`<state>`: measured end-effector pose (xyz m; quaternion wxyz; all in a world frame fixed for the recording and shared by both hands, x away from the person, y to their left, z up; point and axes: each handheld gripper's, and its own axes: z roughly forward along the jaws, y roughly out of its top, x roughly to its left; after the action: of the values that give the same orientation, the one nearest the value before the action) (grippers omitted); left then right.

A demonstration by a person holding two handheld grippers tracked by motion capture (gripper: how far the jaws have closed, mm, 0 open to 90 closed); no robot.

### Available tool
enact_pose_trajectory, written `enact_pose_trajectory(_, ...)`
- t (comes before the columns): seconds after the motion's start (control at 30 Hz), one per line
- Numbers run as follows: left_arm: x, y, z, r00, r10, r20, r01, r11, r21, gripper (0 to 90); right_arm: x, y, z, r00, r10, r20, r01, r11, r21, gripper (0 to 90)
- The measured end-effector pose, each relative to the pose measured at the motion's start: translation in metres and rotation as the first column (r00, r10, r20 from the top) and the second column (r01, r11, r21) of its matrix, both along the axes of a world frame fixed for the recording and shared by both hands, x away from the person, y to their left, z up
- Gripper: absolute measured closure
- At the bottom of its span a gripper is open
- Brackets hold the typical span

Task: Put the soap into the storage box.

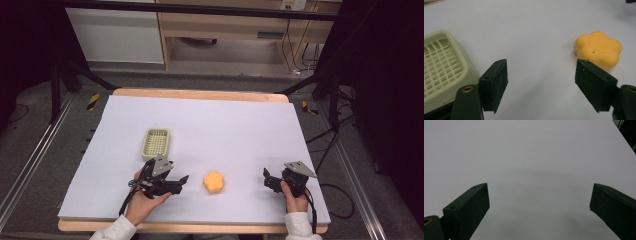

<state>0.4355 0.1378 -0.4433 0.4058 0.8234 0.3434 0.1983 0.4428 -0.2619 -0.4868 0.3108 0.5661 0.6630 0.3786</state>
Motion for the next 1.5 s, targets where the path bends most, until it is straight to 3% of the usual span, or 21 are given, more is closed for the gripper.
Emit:
enact_pose_trajectory(0.1,-0.002,-0.008,0.002,0.9994,-0.032,0.015,0.032,0.999,0.032,26.4,0.001,0.001,0.0,0.9999,0.005,-0.01,-0.005,1.0,-0.005,3.1)
enact_pose_trajectory(0.37,-0.002,-0.025,0.012,0.9974,-0.072,0.01,0.072,0.9974,0.01,27.4,0.0,0.001,0.0,1.0,-0.001,-0.001,0.001,1.0,-0.01,3.1)
enact_pose_trajectory(0.5,-0.001,-0.035,0.014,0.9943,-0.107,-0.002,0.107,0.9941,0.02,27.6,-0.001,0.002,0.0,1.0,-0.002,0.004,0.002,1.0,-0.013,3.1)
enact_pose_trajectory(1.03,0.004,-0.057,0.013,0.9866,-0.151,-0.063,0.155,0.9857,0.068,27.7,0.0,0.002,0.0,0.9999,0.011,-0.001,-0.011,1.0,-0.02,3.1)
enact_pose_trajectory(1.33,0.004,-0.072,0.006,0.9786,-0.187,-0.086,0.196,0.9734,0.118,26.9,0.0,0.003,0.0,0.9999,0.015,0.0,-0.015,0.999,-0.036,3.1)
enact_pose_trajectory(1.5,0.005,-0.075,0.005,0.9768,-0.192,-0.094,0.203,0.9711,0.125,27.0,0.0,0.004,0.0,0.9998,0.019,-0.003,-0.019,0.999,-0.036,3.1)
